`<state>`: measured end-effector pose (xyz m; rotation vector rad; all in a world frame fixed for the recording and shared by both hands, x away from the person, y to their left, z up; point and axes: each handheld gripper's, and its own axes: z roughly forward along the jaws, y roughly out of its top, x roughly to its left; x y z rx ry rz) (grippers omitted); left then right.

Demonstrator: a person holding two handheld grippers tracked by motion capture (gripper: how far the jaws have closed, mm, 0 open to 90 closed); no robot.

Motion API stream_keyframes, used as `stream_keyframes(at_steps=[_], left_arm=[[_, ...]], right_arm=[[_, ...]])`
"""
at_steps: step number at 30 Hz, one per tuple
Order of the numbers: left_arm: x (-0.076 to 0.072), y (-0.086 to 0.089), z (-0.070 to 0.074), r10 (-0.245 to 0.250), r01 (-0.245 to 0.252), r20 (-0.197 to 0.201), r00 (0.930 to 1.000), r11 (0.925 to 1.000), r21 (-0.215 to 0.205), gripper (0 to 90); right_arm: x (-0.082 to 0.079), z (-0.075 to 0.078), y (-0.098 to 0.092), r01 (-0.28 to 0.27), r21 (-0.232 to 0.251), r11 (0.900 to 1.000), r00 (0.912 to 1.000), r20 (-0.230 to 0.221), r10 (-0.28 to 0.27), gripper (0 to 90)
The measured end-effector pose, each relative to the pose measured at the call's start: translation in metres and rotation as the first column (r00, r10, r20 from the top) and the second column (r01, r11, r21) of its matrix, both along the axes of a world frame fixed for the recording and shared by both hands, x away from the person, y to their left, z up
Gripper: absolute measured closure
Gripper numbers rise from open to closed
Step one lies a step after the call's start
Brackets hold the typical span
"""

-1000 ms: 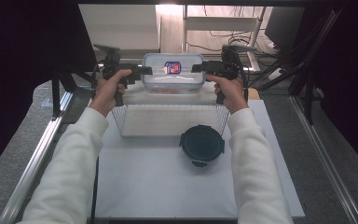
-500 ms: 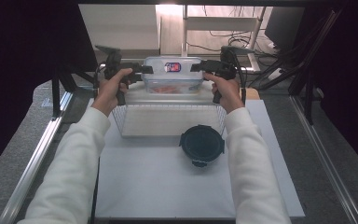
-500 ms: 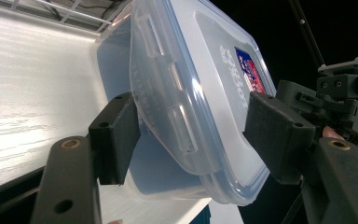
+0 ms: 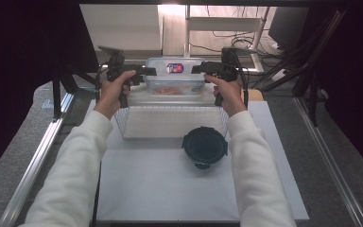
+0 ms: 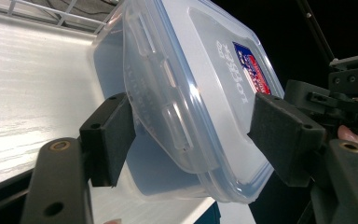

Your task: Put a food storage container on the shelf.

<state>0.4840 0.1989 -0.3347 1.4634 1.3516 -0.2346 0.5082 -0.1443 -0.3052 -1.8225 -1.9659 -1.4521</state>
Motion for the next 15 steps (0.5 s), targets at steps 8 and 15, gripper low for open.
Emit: stream_keyframes(at_steps=[8, 15], left_arm=[[-0.009, 0.008, 0.008, 0.048, -0.052, 0.082, 0.9955, 0.9977, 0.044, 13.5], [-0.046, -0.004, 0.029, -0.019, -0.02, 0.22, 0.9754, 0.9848, 0.172, 13.4]], right_arm=[[-0.019, 0.013, 0.009, 0.041, -0.163, 0.986, 0.9932, 0.114, -0.022, 4.3], [-0.049, 0.027, 0.011, 0.005, -0.229, 0.973, 0.9761, 0.213, 0.045, 5.0]])
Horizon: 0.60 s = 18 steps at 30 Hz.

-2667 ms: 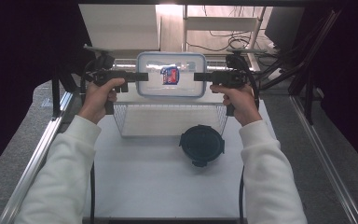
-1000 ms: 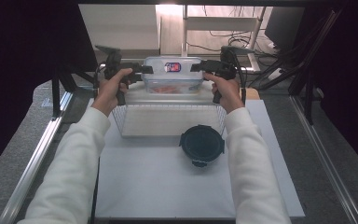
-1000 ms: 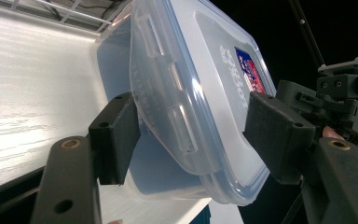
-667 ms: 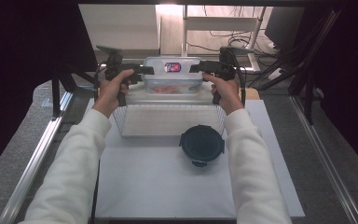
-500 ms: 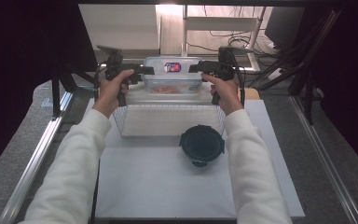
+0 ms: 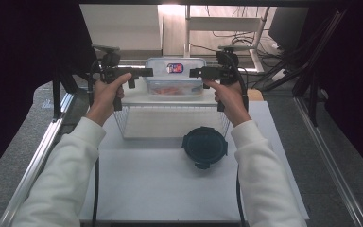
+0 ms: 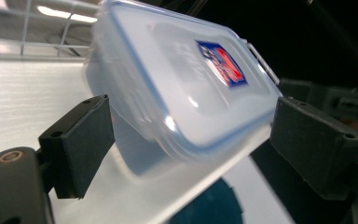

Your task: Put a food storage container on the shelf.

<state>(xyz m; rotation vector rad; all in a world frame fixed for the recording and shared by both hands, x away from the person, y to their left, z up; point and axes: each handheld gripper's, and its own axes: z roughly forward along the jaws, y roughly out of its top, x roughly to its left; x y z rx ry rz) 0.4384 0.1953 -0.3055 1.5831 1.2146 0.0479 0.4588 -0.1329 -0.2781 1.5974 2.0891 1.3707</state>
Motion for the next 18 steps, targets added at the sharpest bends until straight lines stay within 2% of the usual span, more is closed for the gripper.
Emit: stream_keyframes(at_steps=[1, 3, 6, 7, 11, 14, 18], left_arm=[[-0.006, -0.002, 0.002, -0.006, 0.005, 0.021, 0.9998, 0.9995, 0.032, 14.6], [-0.019, -0.004, 0.004, -0.024, 0.021, 0.046, 0.9987, 0.9978, 0.063, 15.5], [-0.037, -0.005, 0.002, -0.039, 0.029, 0.075, 0.9964, 0.9913, 0.128, 16.1], [-0.042, -0.004, 0.001, -0.041, 0.03, 0.08, 0.9959, 0.99, 0.138, 16.2], [-0.067, 0.002, -0.006, -0.056, 0.044, 0.095, 0.9939, 0.9901, 0.134, 17.4], [-0.087, 0.008, -0.019, -0.069, 0.059, 0.087, 0.9938, 0.9916, 0.115, 18.6], [-0.113, 0.013, -0.037, -0.083, 0.069, 0.099, 0.9916, 0.9879, 0.139, 19.0]], right_arm=[[-0.003, 0.001, -0.002, -0.005, 0.007, 1.0, 0.9999, 0.011, 0.005, 5.8], [-0.011, 0.002, -0.008, -0.03, -0.008, 1.0, 0.9987, 0.042, 0.03, 7.5], [-0.025, 0.0, -0.016, -0.072, -0.026, 0.997, 0.9947, 0.071, 0.074, 10.9], [-0.031, -0.001, -0.019, -0.082, -0.042, 0.996, 0.9927, 0.086, 0.085, 11.8], [-0.055, -0.008, -0.028, -0.116, -0.09, 0.989, 0.9832, 0.131, 0.127, 16.6], [-0.073, -0.017, -0.037, -0.143, -0.122, 0.982, 0.9784, 0.133, 0.159, 20.2], [-0.092, -0.035, -0.05, -0.158, -0.146, 0.977, 0.976, 0.127, 0.177, 22.8]])
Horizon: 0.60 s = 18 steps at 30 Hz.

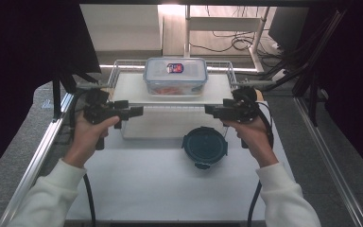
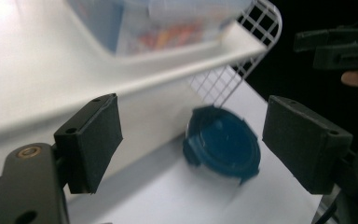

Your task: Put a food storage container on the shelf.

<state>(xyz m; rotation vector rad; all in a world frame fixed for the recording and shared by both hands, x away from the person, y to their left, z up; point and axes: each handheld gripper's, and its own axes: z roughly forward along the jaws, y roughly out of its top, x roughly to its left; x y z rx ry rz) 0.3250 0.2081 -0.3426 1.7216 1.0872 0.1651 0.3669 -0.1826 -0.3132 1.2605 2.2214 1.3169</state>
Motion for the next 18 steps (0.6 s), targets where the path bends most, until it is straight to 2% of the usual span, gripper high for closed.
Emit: stream_keyframes(at_steps=[4, 9, 13, 15, 18], left_arm=[[-0.021, 0.007, -0.02, -0.005, 0.004, 0.014, 0.9999, 0.9997, 0.026, 19.2], [-0.041, 0.015, -0.051, 0.001, -0.001, 0.006, 1.0, 0.9985, 0.054, 20.4], [-0.049, 0.018, -0.076, 0.01, -0.007, -0.027, 0.9996, 0.9953, 0.097, 20.4], [-0.053, 0.018, -0.086, 0.015, -0.01, -0.045, 0.9989, 0.9944, 0.105, 20.4], [-0.058, 0.018, -0.098, 0.007, 0.0, -0.073, 0.9973, 0.9959, 0.091, 20.5]], right_arm=[[-0.019, -0.021, -0.012, -0.026, 0.005, 1.0, 0.9997, -0.003, 0.026, 23.9], [-0.041, -0.047, -0.022, -0.073, -0.028, 0.997, 0.9973, 0.009, 0.073, 26.1], [-0.057, -0.071, -0.026, -0.084, -0.044, 0.996, 0.9965, 0.001, 0.084, 25.9], [-0.063, -0.079, -0.026, -0.087, -0.064, 0.994, 0.9962, -0.001, 0.087, 25.8], [-0.07, -0.094, -0.026, -0.097, -0.076, 0.992, 0.9952, -0.019, 0.096, 25.8]])
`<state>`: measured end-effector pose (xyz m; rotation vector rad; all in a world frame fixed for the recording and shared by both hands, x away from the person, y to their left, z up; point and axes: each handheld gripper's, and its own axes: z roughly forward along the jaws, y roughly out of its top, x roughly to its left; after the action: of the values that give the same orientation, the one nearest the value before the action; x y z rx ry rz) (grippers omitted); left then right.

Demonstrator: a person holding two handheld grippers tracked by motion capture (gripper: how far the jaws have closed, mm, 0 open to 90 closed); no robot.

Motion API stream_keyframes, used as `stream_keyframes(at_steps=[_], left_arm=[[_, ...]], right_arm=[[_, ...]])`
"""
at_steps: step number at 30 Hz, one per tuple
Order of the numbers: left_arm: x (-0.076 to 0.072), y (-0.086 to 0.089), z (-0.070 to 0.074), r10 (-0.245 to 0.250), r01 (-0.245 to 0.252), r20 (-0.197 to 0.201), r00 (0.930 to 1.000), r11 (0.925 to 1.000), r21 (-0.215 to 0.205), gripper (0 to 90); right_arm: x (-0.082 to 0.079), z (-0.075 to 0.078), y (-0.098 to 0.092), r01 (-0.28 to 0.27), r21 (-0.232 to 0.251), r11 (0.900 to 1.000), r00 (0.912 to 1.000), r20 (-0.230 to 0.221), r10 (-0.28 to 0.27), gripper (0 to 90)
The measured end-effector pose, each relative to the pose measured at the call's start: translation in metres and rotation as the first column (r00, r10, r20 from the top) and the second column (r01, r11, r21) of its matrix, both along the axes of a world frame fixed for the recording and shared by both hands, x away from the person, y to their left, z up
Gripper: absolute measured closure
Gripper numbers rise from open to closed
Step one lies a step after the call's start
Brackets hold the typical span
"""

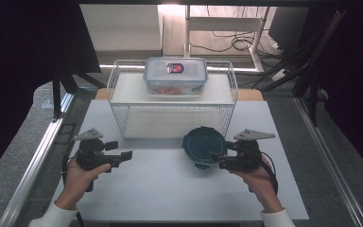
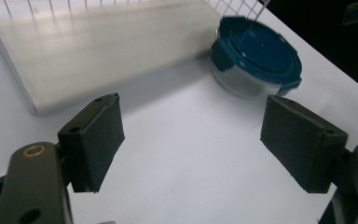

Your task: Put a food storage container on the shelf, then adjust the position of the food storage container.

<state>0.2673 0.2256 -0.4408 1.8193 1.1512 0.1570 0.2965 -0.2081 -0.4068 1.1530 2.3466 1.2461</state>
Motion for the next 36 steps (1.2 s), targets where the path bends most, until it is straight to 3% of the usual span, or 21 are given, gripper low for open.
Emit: stream_keyframes(at_steps=[3, 5, 11, 23, 26, 36], left_arm=[[-0.004, -0.003, -0.01, -0.007, 0.007, -0.006, 1.0, 1.0, 0.001, 20.7], [-0.004, -0.006, -0.014, -0.015, 0.015, -0.016, 0.9998, 0.9995, 0.027, 20.6], [-0.006, -0.01, -0.017, -0.004, 0.004, -0.003, 1.0, 0.9983, 0.058, 21.1], [-0.011, -0.011, -0.017, -0.003, 0.003, -0.002, 1.0, 0.9982, 0.06, 21.8], [-0.012, -0.012, -0.018, 0.007, -0.007, 0.004, 1.0, 0.9956, 0.094, 21.8], [-0.01, -0.01, -0.027, 0.002, 0.0, -0.029, 0.9996, 0.9966, 0.082, 21.6]], right_arm=[[-0.002, -0.013, 0.001, -0.001, -0.018, 1.0, 0.9997, -0.026, 0.001, 25.8], [-0.003, -0.018, 0.0, -0.001, -0.016, 1.0, 0.9994, -0.035, 0.0, 25.8], [-0.004, -0.028, 0.0, 0.006, -0.02, 1.0, 0.9988, -0.048, -0.007, 25.9], [-0.012, -0.017, -0.005, 0.025, -0.015, 1.0, 0.9996, -0.016, -0.025, 27.0], [-0.01, -0.018, -0.007, 0.037, -0.021, 0.999, 0.9988, -0.03, -0.037, 27.1], [-0.005, -0.019, -0.014, 0.055, -0.026, 0.998, 0.9969, -0.055, -0.057, 32.5]])
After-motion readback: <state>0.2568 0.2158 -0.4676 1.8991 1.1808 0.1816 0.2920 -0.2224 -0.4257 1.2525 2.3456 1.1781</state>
